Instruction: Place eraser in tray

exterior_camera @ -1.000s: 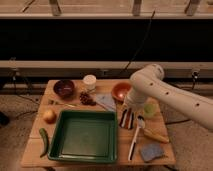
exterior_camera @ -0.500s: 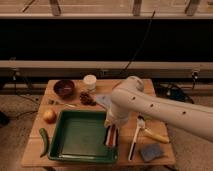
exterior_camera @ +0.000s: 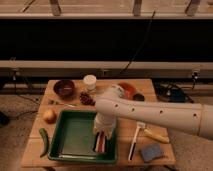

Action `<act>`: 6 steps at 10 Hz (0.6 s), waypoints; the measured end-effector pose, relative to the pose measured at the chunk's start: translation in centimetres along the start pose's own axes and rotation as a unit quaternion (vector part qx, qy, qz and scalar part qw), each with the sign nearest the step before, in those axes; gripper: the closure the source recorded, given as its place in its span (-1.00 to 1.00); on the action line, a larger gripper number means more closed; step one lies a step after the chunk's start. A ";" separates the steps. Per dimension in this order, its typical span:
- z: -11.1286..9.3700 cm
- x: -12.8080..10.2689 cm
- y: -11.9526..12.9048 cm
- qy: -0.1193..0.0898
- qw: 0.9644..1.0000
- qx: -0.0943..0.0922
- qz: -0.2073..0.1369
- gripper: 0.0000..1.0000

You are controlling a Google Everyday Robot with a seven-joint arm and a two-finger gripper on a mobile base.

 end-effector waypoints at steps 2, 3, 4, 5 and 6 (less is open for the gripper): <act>1.5 2.9 -1.0 0.005 1.000 -0.003 0.027 -0.13; 2.0 3.7 -1.3 0.005 0.999 -0.002 0.037 -0.21; 2.0 3.8 -1.1 0.005 0.999 -0.005 0.038 -0.22; 2.0 3.8 -1.0 0.005 0.999 -0.006 0.039 -0.22; 1.9 3.8 -1.0 0.005 0.999 -0.006 0.039 -0.22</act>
